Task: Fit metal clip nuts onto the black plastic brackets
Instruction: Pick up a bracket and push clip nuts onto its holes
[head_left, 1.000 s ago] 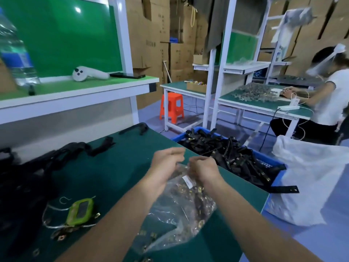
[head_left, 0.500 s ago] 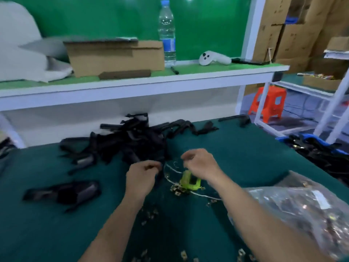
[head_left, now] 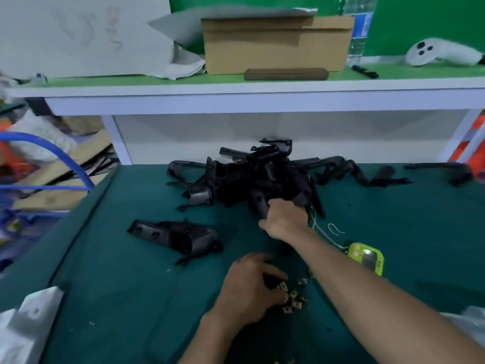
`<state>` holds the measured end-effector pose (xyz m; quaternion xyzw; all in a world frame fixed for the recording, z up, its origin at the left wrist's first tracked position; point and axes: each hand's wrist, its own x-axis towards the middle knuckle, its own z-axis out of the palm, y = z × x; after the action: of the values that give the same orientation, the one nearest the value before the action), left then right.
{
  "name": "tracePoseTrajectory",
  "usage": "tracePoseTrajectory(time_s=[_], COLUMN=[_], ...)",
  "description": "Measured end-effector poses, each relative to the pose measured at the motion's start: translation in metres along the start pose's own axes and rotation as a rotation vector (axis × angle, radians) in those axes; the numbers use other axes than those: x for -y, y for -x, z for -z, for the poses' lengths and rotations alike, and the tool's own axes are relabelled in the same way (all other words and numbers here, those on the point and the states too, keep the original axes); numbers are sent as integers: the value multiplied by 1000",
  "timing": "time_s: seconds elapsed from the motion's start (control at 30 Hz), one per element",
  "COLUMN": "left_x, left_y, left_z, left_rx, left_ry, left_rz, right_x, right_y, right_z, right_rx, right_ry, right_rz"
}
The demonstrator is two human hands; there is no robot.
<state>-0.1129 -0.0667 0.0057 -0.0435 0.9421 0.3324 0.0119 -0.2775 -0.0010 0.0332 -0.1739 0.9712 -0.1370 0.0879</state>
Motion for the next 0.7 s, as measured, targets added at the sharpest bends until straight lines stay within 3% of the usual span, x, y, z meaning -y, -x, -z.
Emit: tracePoseTrajectory(time_s=[0.1, 0.23, 0.4, 0.5, 0.7], left_x=[-2, 2, -1, -3, -4], left_y=[5, 13, 16, 18, 17], left_z=[-8, -14, -20, -26, -30], left_rx=[-116, -275, -394, -403, -382], left_ry=[57, 234, 114, 93, 286], left_rz=[-22, 88, 73, 28, 49], right_x=[1, -29, -66, -82, -107], right_y=[4, 41, 122, 150, 174], right_z=[2, 14, 1, -9, -6], right_rx=[-77, -240, -269, -267, -301], right_ry=[-102, -444, -884, -909, -837], right_rz=[-37, -58, 4, 10, 77])
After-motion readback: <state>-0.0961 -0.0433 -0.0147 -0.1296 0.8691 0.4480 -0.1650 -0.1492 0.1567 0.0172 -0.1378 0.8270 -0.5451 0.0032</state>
